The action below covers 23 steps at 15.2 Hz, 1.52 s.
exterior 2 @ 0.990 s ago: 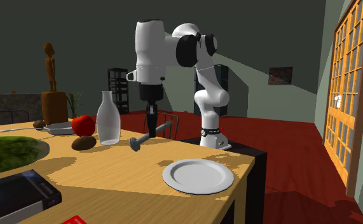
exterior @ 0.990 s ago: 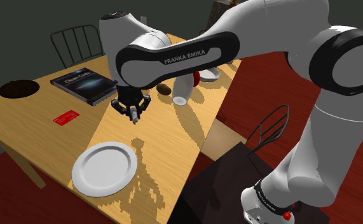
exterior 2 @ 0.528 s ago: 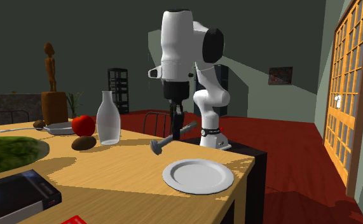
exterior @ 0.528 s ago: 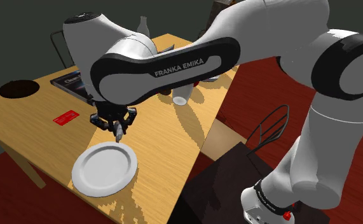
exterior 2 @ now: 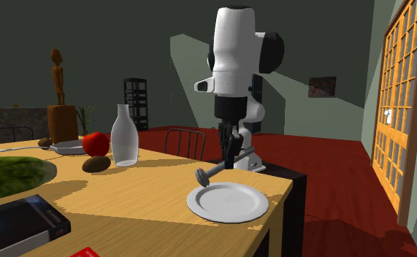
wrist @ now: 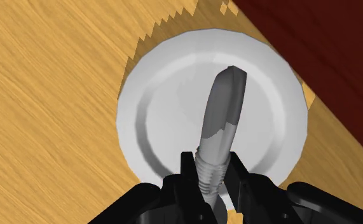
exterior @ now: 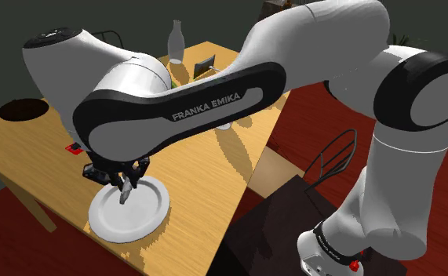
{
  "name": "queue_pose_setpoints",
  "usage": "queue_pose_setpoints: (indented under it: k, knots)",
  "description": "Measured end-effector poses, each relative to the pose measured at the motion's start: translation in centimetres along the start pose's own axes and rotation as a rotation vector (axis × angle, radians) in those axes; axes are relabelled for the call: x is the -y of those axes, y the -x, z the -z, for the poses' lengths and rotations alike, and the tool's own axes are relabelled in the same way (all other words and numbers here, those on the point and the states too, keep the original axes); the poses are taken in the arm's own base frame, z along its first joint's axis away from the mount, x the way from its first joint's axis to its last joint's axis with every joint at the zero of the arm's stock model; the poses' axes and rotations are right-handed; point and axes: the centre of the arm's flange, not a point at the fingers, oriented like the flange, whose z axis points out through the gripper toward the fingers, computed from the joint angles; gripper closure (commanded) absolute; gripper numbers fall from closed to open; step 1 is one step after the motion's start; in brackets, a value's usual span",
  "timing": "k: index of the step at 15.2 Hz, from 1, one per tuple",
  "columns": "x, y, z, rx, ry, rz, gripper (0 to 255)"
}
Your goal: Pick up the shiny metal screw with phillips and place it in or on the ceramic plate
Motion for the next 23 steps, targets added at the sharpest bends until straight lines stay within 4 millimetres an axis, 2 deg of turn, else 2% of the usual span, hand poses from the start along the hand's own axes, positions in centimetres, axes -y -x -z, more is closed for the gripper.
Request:
queue_pose_setpoints:
  k: [12,18,19,23]
  knots:
    - [0.9,0.2,-6.1,0.0,0.0,-0.001,255]
    - [1.0,0.2,-6.5,0.0,0.0,-0.001,255]
    - [1.0,0.2,-6.5,0.0,0.0,-0.001,0]
    - [1.0,0.2,-6.5,0.0,0.0,-0.001,0]
